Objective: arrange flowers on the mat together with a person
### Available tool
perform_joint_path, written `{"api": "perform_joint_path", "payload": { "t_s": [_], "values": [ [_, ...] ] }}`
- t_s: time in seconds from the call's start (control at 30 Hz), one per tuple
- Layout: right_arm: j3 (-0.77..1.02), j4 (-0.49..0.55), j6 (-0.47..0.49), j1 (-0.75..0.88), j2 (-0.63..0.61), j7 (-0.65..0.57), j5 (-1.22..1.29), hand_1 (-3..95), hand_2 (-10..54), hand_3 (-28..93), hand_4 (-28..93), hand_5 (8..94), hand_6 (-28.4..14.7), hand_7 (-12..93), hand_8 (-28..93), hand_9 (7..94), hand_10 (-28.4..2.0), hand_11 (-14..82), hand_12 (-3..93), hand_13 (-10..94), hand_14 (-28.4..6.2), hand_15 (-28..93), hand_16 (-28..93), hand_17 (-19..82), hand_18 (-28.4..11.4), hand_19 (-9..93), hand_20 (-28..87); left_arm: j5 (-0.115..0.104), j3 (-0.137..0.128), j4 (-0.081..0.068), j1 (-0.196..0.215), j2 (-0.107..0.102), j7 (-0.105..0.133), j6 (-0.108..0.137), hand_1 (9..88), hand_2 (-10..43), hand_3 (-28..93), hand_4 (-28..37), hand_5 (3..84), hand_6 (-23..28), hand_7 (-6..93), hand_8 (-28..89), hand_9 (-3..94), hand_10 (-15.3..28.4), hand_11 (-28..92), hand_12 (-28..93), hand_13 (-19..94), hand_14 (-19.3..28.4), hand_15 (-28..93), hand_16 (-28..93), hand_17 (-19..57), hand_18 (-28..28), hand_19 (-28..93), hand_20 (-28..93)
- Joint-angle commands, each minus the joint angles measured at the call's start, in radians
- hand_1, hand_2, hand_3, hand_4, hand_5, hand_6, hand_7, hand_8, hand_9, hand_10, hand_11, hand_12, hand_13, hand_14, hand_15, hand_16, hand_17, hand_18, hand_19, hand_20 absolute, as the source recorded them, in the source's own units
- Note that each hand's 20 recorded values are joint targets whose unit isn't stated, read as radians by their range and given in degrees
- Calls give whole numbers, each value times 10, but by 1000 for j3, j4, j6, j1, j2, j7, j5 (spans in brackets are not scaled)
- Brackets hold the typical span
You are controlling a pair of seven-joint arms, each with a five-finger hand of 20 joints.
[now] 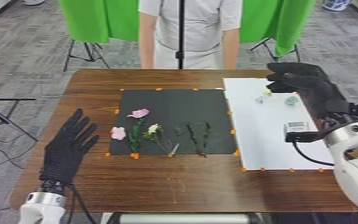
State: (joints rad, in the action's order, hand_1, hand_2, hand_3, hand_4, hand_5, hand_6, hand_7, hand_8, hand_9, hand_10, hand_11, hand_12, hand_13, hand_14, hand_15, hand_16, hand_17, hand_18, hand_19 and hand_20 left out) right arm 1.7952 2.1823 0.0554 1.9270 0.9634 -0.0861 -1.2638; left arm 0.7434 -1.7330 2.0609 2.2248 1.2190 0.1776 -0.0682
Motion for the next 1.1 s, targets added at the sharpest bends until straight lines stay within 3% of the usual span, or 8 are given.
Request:
{"api": "perform_joint_path", "payload": {
  "t_s": [0.03,0.37,0.43,0.6,0.77,0.9,1.0,1.1],
  "values": [
    [52,28,9,215,122,-6,194,159,79,869,-227,446,-75,122,-96,443,-161,175,221,358,-146,387,170,115,-225,525,311,5,-4,-4,-2,26,-10,10,240,-31,736,-272,245,11,160,-87,182,95,118,138,162,115,137,61,-130,195,384,137],
    [77,27,39,211,154,-6,168,163,69,873,-225,437,-71,131,-88,437,-159,170,224,352,-145,371,192,108,-225,519,309,3,9,-2,11,30,-9,15,240,-30,737,-273,244,10,161,-88,182,95,116,138,161,115,136,61,-129,194,384,137],
    [90,41,19,242,149,-8,158,165,68,874,-225,437,-71,135,-89,437,-159,172,225,352,-144,370,194,108,-225,519,309,3,11,-9,3,39,-27,8,239,-30,737,-271,244,10,161,-88,182,95,115,137,161,115,135,61,-129,194,384,137],
    [84,35,12,236,158,6,157,167,67,877,-225,439,-70,139,-92,436,-159,175,226,352,-144,371,197,108,-224,518,308,10,14,-17,-27,19,-6,-6,240,-30,736,-272,243,10,161,-88,182,95,115,138,161,114,135,62,-130,194,385,137],
    [76,27,33,227,162,0,146,169,66,877,-225,439,-70,144,-94,435,-161,177,226,352,-144,372,198,108,-224,518,309,6,10,-13,0,40,-31,-10,240,-30,737,-272,244,11,161,-88,182,96,117,138,161,114,135,61,-129,194,384,137],
    [95,36,14,236,151,5,148,170,66,878,-225,441,-69,146,-96,435,-161,179,226,354,-144,375,199,106,-224,518,309,9,17,-21,-23,30,-21,-12,240,-30,737,-272,244,10,161,-88,182,95,117,137,160,115,133,61,-129,194,384,137],
    [84,36,14,229,147,10,145,170,65,880,-226,442,-70,146,-97,436,-160,179,226,354,-143,376,199,107,-224,519,309,22,-1,-11,-10,31,-21,-15,240,-30,737,-273,244,10,163,-88,182,95,117,137,160,114,133,62,-129,194,384,137],
    [88,37,25,238,155,-8,147,171,65,880,-226,443,-70,146,-97,437,-160,181,226,355,-143,376,198,107,-224,519,309,-10,31,-15,1,0,10,9,239,-30,737,-272,244,11,163,-89,182,95,117,138,161,114,133,62,-129,194,384,137]
  ]
}}
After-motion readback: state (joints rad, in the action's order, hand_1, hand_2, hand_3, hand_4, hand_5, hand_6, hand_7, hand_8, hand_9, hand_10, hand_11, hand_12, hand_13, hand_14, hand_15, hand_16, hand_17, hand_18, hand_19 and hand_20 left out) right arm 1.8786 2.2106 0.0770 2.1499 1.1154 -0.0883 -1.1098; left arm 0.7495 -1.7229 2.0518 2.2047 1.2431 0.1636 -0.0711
